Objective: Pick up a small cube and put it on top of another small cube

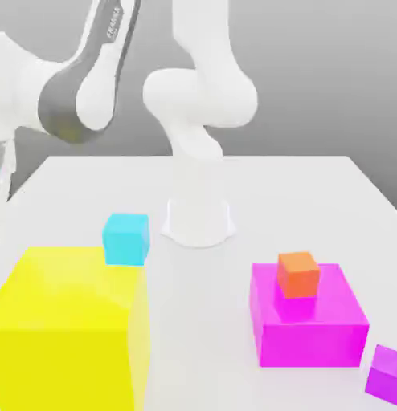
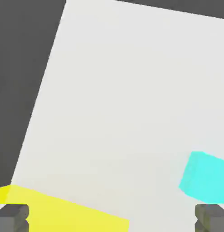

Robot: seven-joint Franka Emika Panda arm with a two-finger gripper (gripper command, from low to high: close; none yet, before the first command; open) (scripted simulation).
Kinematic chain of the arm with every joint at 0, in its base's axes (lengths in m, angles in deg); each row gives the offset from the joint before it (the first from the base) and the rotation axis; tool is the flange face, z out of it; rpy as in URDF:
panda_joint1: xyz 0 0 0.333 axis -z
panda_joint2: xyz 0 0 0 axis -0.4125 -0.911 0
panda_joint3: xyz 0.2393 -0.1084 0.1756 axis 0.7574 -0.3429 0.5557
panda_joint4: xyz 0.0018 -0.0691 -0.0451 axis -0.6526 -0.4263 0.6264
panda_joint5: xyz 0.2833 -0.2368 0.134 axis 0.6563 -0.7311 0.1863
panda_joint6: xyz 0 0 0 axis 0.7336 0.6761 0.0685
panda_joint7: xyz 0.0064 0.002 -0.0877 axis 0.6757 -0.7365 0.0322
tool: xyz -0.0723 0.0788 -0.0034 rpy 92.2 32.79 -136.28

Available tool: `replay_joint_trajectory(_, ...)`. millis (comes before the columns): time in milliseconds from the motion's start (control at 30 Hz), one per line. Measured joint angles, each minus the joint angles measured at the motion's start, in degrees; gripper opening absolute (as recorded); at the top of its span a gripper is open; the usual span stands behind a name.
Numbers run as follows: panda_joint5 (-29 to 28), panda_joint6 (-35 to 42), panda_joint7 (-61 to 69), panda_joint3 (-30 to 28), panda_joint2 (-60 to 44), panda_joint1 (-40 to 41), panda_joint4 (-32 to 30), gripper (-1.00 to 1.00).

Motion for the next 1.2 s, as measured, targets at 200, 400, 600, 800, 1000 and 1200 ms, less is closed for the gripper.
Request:
replay_joint_trajectory(200, 7.5, -7.7, 0.0, 1.5, -12.7, 4.3, -0.6, 0.0)
replay_joint_trajectory(400, 9.8, -12.0, 1.7, 4.4, -18.0, 6.7, 0.4, -1.0)
replay_joint_trajectory(600, 8.1, -9.5, 0.3, 3.1, -14.8, 5.8, -0.3, -1.0)
replay_joint_trajectory(800, 2.5, -0.1, 1.0, 1.0, -6.6, 4.8, 0.1, -1.0)
replay_joint_trajectory(1000, 0.7, 12.7, 13.5, 3.6, -1.6, 3.4, 5.6, -1.0)
replay_joint_trajectory(1200, 1.6, 25.7, 27.6, 5.3, 3.8, 0.3, 11.0, -1.0)
